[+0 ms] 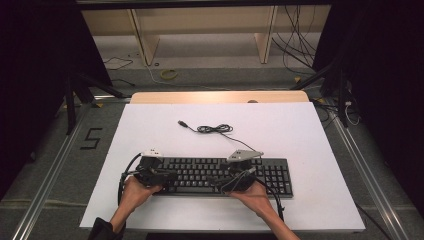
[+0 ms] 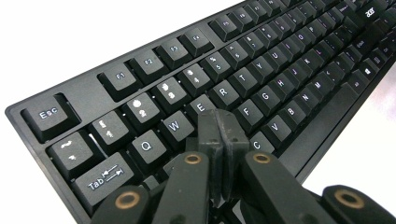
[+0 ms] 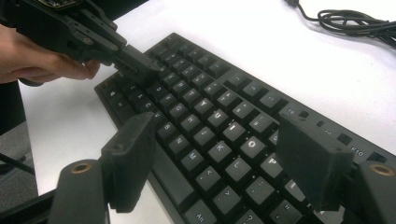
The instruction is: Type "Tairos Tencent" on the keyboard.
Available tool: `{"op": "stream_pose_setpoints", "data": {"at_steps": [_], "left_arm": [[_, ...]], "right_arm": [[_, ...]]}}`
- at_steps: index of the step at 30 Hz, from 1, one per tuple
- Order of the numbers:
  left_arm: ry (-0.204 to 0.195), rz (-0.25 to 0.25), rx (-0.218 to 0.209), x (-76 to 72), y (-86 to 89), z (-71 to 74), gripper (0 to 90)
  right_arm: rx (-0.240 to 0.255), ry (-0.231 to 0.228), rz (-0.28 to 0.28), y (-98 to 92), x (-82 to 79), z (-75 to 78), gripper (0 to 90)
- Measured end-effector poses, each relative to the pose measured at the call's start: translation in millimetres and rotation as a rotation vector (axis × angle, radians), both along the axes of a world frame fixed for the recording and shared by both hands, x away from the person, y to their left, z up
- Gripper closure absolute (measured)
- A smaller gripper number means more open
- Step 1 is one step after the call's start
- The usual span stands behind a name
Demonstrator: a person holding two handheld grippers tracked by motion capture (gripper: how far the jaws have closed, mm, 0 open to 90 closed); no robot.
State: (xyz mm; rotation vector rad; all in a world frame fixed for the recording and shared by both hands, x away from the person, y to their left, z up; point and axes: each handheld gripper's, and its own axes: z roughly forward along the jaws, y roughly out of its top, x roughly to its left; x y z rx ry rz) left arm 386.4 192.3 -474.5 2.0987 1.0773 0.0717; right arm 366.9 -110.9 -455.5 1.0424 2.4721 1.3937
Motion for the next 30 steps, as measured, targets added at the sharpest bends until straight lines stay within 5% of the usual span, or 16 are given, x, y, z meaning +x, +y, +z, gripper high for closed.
{"op": "stream_pose_setpoints", "data": {"at_steps": [17, 30], "left_arm": [[0.008, 0.004, -0.003, 0.4, 0.2, -2.2, 88.6], [-0.001, 0.025, -0.09, -3.7, 3.4, 8.6, 55.3]], "right_arm": [[0.002, 0.001, -0.009, -1.9, 0.0, 0.4, 29.6], [0.01, 0.0, -0.011, -2.1, 0.3, 1.4, 29.6]]}}
